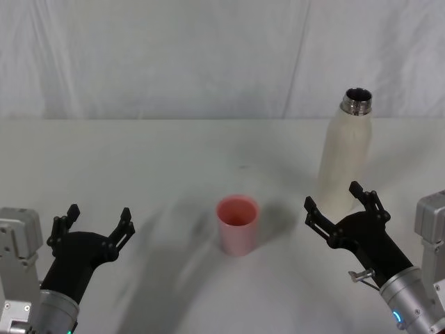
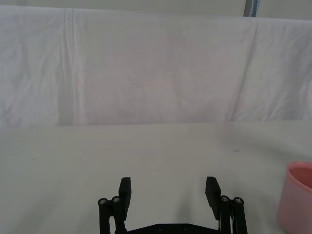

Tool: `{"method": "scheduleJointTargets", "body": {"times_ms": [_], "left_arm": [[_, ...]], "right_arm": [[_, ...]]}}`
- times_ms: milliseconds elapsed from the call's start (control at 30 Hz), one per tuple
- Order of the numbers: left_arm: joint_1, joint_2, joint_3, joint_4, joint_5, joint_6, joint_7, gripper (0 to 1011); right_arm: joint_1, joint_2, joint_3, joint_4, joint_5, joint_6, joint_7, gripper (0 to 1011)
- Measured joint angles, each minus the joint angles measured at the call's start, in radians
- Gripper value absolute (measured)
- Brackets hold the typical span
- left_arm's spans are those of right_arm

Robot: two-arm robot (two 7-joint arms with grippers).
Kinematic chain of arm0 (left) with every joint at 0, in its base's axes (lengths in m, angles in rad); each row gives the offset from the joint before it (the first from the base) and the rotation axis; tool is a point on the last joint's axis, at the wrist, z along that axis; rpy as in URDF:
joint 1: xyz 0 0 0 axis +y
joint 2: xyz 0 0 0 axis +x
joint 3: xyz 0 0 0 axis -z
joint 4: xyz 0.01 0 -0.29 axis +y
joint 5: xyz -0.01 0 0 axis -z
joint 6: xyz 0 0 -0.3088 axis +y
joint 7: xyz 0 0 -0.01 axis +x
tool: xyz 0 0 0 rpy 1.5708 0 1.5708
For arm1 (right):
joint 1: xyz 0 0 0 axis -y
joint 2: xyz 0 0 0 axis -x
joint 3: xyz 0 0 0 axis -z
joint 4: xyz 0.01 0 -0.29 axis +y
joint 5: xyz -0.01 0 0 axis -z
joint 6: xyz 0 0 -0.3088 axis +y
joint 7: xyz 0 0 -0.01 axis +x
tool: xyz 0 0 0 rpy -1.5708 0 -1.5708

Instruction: Grasp the thermos with one hand and pour water into the cup lid.

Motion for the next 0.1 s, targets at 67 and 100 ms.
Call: {"method": "scheduleJointTargets", "body": {"times_ms": [67, 100], "left_arm": [[0.000, 0.000, 0.000, 0.000, 0.000, 0.000, 0.000, 1001], [0.000, 0.000, 0.000, 0.000, 0.000, 0.000, 0.000, 1001]], "right_arm": [[0.000, 0.000, 0.000, 0.000, 0.000, 0.000, 0.000, 1000], [0.000, 0.000, 0.000, 0.000, 0.000, 0.000, 0.000, 1000]]}}
